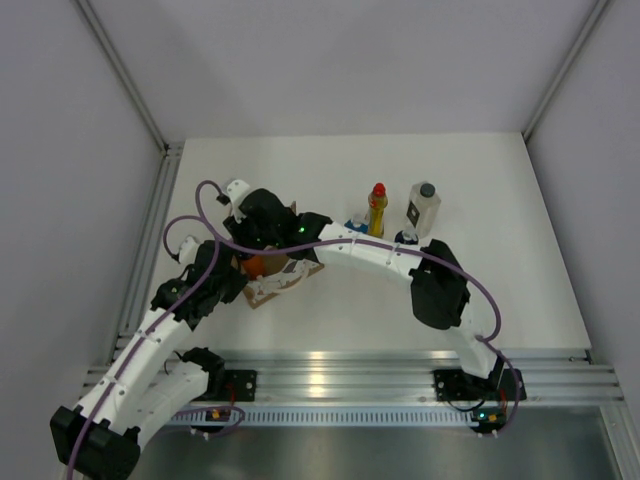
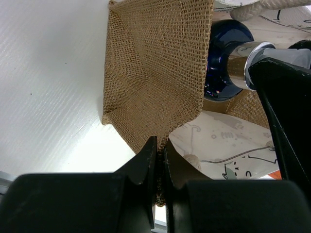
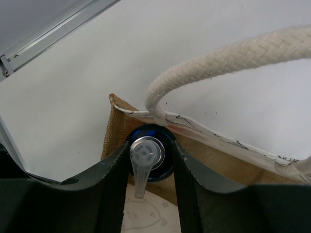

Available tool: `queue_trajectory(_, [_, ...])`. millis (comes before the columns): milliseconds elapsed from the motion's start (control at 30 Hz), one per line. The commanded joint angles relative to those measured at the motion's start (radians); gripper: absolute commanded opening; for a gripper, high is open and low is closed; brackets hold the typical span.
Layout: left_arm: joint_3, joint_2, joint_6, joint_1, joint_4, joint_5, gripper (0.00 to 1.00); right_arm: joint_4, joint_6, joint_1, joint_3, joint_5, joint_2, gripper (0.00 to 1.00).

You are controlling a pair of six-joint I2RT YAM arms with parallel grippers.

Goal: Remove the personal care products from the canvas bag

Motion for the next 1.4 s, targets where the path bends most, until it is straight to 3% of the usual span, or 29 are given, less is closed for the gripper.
queue_trajectory(0, [0.004,0.007,0.012,0.0,-0.026,0.004,0.0,0.016,-0.021,0.007,0.053,0.002,-0.017,0.37])
queue_trajectory(500, [-0.002,-0.004,0.012,0.0,-0.026,0.01,0.0,0.019,-0.038,0.007,0.035,-0.03,-0.015,0.01])
queue_trajectory(1367, [-0.005,-0.004,-0.002,0.0,-0.026,-0.001,0.0,0.019,-0.06,-0.002,0.014,0.017,-0.293,0.0])
